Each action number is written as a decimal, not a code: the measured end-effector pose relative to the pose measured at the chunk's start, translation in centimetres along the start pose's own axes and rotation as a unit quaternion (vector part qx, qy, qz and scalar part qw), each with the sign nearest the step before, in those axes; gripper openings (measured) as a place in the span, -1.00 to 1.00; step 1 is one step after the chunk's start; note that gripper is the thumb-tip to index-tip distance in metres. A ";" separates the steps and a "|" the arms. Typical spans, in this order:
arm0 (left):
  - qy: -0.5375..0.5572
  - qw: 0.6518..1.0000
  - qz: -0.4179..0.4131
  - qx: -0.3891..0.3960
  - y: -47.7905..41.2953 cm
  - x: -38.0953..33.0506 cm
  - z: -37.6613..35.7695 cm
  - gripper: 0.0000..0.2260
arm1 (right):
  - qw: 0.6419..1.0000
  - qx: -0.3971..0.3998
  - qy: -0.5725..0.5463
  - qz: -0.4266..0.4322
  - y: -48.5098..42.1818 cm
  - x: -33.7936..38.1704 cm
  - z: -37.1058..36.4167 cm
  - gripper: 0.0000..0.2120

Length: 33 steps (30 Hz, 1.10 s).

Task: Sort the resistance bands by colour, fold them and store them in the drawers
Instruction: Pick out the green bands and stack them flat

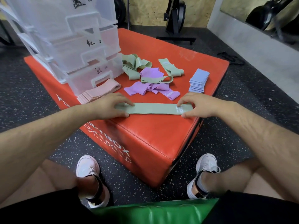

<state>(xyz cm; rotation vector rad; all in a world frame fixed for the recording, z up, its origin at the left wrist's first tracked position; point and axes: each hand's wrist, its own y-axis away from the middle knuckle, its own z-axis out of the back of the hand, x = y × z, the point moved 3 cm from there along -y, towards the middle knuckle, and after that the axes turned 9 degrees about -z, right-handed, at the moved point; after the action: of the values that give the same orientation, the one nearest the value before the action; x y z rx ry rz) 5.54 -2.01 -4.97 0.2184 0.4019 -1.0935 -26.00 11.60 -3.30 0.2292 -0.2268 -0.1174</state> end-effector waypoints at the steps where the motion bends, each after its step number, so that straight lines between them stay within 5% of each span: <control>1: 0.001 1.000 -0.004 -0.004 -0.1 0.1 -0.1 -0.62 | 1.000 -0.003 0.000 0.003 -0.1 -0.1 -0.1 -0.60; 14: -0.048 0.998 0.019 -0.025 -3.7 -1.1 1.3 -0.45 | 0.997 -0.078 -0.002 0.020 -2.2 2.7 1.1 -0.65; 22: -0.065 0.994 0.012 -0.085 -11.5 -1.7 1.8 -0.68 | 0.994 -0.106 0.018 0.024 -7.4 6.2 2.5 -0.68; 33: -0.109 0.988 0.081 0.074 -16.5 2.1 2.7 -0.73 | 0.996 -0.082 -0.003 -0.024 -13.4 3.8 4.7 -0.61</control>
<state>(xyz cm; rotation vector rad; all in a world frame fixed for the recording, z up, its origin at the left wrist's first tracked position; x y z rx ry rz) -7.83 -12.15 -3.01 0.2553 0.1043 -0.9764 -24.67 -2.93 -1.21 0.0704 -0.2174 -0.1828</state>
